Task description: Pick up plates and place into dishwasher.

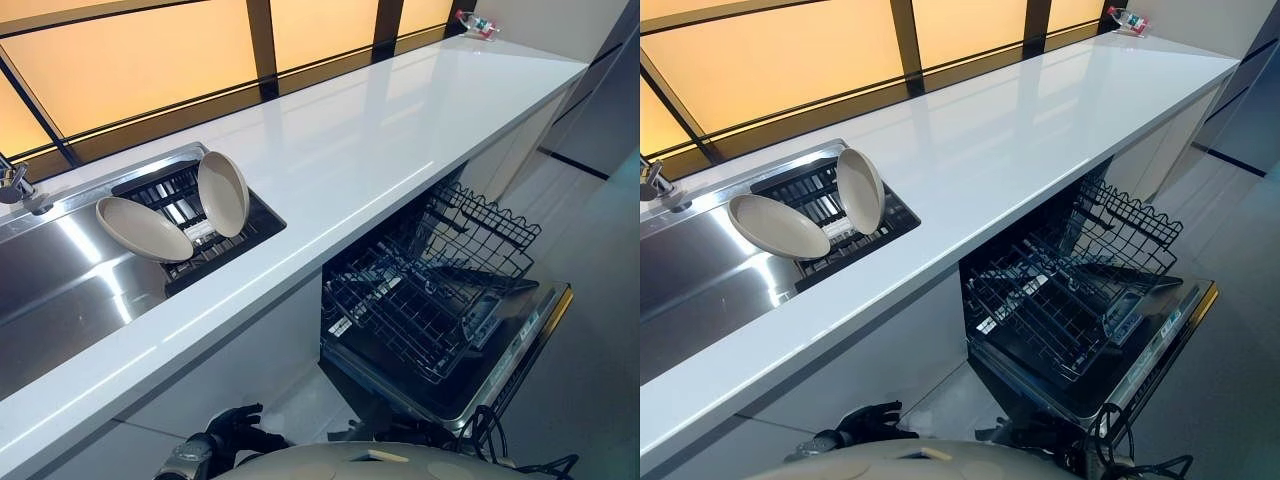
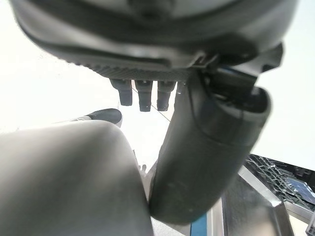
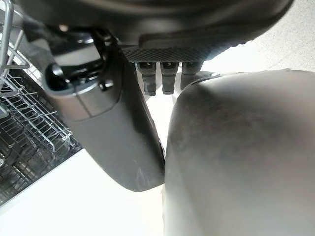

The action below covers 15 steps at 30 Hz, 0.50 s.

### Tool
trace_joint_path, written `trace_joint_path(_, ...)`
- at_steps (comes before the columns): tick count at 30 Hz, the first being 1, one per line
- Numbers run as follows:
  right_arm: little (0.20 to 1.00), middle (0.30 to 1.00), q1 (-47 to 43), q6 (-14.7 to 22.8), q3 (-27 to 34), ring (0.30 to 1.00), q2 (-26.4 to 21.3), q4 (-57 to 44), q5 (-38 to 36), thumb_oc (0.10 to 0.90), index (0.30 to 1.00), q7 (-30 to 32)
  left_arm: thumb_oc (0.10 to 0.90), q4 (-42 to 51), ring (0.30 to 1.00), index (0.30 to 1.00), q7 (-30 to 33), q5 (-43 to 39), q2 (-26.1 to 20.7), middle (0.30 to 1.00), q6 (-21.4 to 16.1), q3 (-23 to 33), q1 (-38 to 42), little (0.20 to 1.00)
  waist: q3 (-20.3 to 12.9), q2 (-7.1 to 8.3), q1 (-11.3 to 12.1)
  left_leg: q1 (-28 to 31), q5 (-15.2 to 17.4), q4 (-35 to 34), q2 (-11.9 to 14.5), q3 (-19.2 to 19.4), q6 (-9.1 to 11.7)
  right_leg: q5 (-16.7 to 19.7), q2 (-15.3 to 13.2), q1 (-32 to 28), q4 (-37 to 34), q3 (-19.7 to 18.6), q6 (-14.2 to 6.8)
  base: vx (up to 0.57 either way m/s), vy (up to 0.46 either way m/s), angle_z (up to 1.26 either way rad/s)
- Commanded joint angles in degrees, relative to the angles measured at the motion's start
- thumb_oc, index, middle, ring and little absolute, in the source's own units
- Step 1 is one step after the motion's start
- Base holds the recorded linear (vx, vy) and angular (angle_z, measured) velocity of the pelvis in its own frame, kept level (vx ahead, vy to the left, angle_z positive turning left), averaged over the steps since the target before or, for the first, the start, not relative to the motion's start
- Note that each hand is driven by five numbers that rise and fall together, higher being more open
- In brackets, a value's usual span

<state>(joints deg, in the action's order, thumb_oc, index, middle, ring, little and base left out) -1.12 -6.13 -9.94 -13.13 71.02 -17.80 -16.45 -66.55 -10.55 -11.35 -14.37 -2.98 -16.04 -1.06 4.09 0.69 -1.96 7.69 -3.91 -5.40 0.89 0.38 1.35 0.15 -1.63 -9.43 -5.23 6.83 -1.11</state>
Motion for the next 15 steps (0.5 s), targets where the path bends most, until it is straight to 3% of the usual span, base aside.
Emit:
trace_joint_path(1,0.900,0.900,-2.20,-0.80,-1.38,0.900,0.38,1.66,0.42,0.800,0.900,-1.31,0.800,-1.41,0.900,0.900,-1.00,-1.16,1.49,0.900,-2.68,-0.88,4.26,0.900,1.90,-0.70,0.22,2.13,6.27,0.40,-4.98,3.05,-4.41,-1.30,2.92,1.19,3.11,-0.17,-1.12,0.00,0.000,0.00)
trace_joint_path(9,0.900,0.900,-1.98,-3.50,1.68,0.900,0.52,1.54,-7.93,0.800,0.900,-1.70,0.800,0.67,0.900,0.900,-3.92,-9.05,1.52,0.900,-3.61,1.95,4.44,0.900,1.93,-1.03,0.04,2.27,6.25,0.40,-4.97,3.24,-4.24,-1.18,2.85,1.08,3.07,-0.11,-1.16,0.00,0.000,0.00)
trace_joint_path(12,0.900,0.900,-1.77,-3.85,2.47,0.900,0.03,1.07,-6.96,0.800,0.900,-1.77,0.800,4.23,0.900,0.900,-9.72,-13.38,1.20,0.900,-0.82,3.13,4.70,0.900,1.99,-1.19,-0.01,2.20,6.29,0.40,-4.95,3.31,-4.16,-1.12,2.77,1.26,3.19,-0.11,-1.26,0.00,0.000,0.00)
trace_joint_path(15,0.900,0.900,-1.73,-4.96,3.08,0.900,-1.16,-0.19,-4.86,0.800,0.900,-2.69,0.800,10.42,0.900,0.900,-20.74,-15.60,0.08,0.900,4.65,2.20,4.99,0.900,2.19,-1.41,-0.02,2.01,6.24,0.40,-4.89,3.35,-4.17,-0.94,2.77,1.60,3.36,-0.22,-1.36,0.00,0.000,0.00)
